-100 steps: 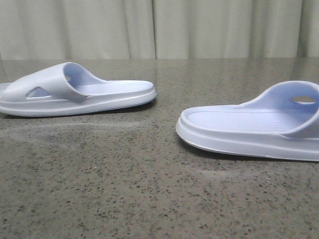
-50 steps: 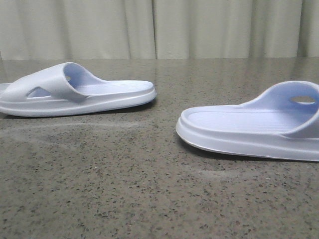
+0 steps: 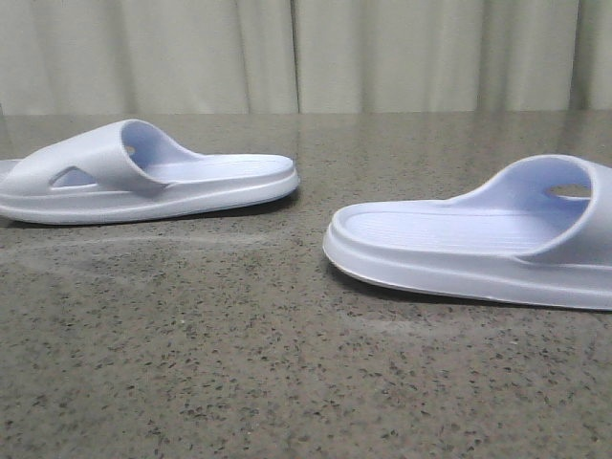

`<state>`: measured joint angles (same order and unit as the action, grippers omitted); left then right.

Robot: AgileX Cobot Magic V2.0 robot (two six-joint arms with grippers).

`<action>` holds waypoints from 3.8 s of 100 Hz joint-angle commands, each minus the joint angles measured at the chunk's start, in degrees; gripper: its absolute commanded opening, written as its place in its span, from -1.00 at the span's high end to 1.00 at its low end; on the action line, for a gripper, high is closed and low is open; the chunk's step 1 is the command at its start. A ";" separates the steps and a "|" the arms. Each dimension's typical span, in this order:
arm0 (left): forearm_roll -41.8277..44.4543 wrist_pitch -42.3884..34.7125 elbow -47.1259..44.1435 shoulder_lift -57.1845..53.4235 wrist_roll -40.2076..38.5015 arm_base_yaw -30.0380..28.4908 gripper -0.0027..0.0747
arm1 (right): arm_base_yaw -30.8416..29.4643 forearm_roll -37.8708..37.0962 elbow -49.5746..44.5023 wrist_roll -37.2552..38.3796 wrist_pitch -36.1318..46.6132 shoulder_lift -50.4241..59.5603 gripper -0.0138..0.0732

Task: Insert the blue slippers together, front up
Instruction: 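Lower both grippers and grasp each slipper by its heel rim, then lift both slippers off the table and bring them together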

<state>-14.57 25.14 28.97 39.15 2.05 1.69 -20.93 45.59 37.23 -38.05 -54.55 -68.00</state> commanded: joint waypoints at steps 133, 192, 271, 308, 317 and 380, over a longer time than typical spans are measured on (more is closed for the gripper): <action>-53.11 22.37 19.94 41.63 45.65 -14.22 0.06 | -0.09 5.77 1.81 -2.20 1.48 1.40 0.93; -60.38 27.74 20.04 48.01 53.72 -14.12 0.09 | -0.09 5.77 1.81 -2.83 1.58 1.40 0.93; -62.56 32.17 20.07 48.13 55.23 -15.12 0.89 | -0.09 6.15 3.21 -2.83 2.57 1.40 0.93; -64.36 39.90 20.07 40.43 55.23 -21.74 0.89 | -0.09 15.69 11.01 -4.50 -1.53 1.40 0.93; -65.27 41.38 20.07 40.31 55.23 -21.78 0.89 | -0.09 19.99 12.71 -6.50 -3.64 1.50 0.93; -68.72 47.44 20.07 40.31 55.01 -20.77 0.89 | 2.26 30.13 13.65 -12.83 -9.41 1.10 0.93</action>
<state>-78.15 67.05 47.60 81.40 57.18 -19.87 -19.88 70.91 49.22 -49.11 -62.47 -67.13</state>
